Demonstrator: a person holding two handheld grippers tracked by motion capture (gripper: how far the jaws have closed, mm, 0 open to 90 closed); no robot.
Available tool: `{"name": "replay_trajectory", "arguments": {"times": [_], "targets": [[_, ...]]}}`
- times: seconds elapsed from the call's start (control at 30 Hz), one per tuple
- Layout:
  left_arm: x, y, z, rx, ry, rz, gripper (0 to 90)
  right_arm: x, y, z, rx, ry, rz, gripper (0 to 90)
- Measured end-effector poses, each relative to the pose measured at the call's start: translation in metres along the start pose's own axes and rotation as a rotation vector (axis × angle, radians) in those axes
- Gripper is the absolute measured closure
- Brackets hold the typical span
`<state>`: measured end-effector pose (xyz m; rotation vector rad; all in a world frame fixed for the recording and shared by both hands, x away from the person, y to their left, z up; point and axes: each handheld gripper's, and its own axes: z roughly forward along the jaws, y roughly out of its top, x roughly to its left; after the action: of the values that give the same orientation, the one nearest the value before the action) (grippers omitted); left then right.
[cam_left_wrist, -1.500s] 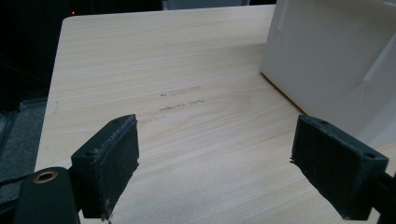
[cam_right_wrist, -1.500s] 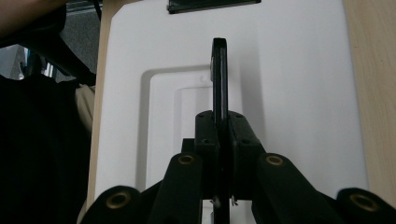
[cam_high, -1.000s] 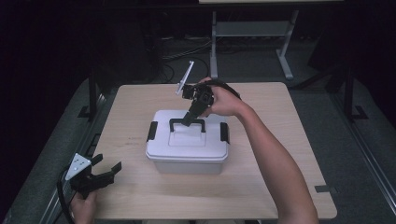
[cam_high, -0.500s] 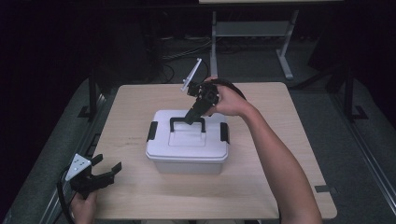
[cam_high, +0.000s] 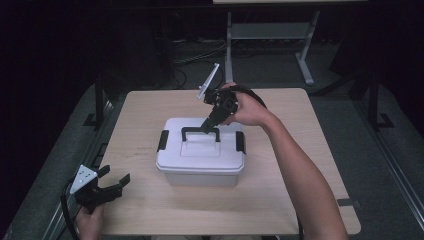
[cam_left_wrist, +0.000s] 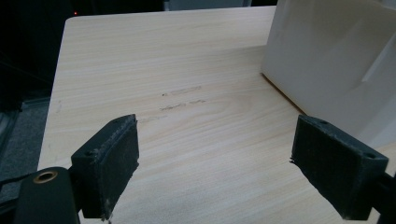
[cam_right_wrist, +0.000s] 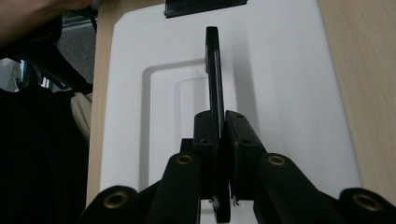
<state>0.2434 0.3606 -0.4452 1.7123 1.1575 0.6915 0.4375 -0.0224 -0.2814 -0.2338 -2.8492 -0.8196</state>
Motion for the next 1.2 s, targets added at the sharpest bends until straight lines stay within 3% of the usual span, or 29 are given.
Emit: {"name": "replay_trajectory", "arguments": {"times": [0.3,0.57,1.2], "targets": [[0.001,-0.001,-0.001,-0.001,0.001,-0.004,14.1,-0.004,-0.002,0.000,-0.017,0.005,0.017,82.3],[0.000,-0.001,-0.002,0.003,0.002,0.003,14.1,-0.002,-0.008,-0.012,-0.046,-0.024,0.035,64.4],[-0.002,-0.002,-0.003,0.011,0.003,0.008,14.1,0.008,-0.057,-0.041,-0.089,-0.086,0.112,52.2]]}}
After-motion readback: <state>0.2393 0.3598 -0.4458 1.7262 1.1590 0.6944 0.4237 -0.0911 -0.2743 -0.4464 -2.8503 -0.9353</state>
